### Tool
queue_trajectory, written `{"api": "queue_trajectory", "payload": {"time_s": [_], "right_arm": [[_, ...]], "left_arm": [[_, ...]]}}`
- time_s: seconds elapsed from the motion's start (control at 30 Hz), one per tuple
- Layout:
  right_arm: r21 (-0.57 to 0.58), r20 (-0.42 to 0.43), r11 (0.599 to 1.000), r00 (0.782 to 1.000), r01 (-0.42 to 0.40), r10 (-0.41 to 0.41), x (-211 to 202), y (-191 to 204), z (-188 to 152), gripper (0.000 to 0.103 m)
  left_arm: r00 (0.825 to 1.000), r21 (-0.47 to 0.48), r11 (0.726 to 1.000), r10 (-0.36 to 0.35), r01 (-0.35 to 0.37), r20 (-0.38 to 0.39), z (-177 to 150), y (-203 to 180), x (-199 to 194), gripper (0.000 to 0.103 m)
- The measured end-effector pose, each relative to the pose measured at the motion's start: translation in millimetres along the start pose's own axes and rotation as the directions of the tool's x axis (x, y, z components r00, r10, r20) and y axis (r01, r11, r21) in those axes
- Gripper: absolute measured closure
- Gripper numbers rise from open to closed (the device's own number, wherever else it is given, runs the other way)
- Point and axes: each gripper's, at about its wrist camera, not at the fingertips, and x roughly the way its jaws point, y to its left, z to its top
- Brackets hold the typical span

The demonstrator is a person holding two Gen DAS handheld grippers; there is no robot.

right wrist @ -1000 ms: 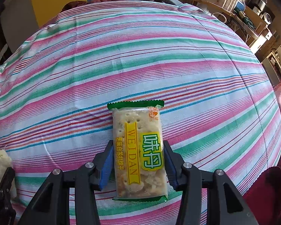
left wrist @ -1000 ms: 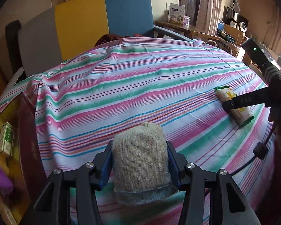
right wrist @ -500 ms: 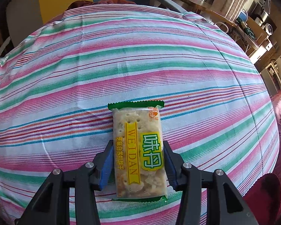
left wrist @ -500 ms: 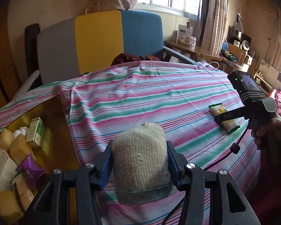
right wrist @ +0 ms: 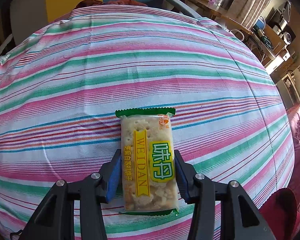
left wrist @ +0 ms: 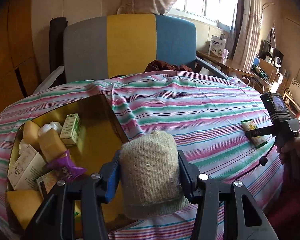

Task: Organize objects
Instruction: 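Carry the rolled cloth into the gold tray and open the left tool, then lower the WEIDAN bag into the gold tray and open the right tool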

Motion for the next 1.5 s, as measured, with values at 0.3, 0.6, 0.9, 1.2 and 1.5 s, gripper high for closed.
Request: {"api": "queue_trajectory", "payload": {"time_s": [0.3,0.6,0.9,1.2,1.5], "right_arm": [[-0.013,0.004,1.0,1.0,0.014,-0.014,0.3,5.1,-0.5,0.054],[-0.031,0.009,0.999,1.0,0.03,-0.03,-2.3,10.7,-0.6,0.054],[-0.039,0.013,0.998,0.999,0.04,-0.04,-5.7,15.5,-1.9,0.054],[-0.039,0.014,0.998,0.999,0.043,-0.042,-6.5,18.3,-1.6,0.054],[-0.036,0.055,0.997,0.996,-0.075,0.077,-40.6,40.8,-1.5,0.054]], "left_arm": [[1.0,-0.155,0.988,0.023,-0.025,-0.009,-11.4,62.3,-14.1,0.051],[0.999,-0.359,0.933,0.02,-0.029,-0.029,-39.8,141.0,-32.0,0.051],[0.992,-0.27,0.963,-0.021,-0.013,-0.126,-42.6,106.6,3.6,0.049],[0.992,-0.266,0.963,0.003,-0.037,-0.128,-48.0,110.1,6.0,0.045],[0.996,-0.229,0.97,0.067,-0.078,-0.055,-46.5,115.5,-26.1,0.042]]}}
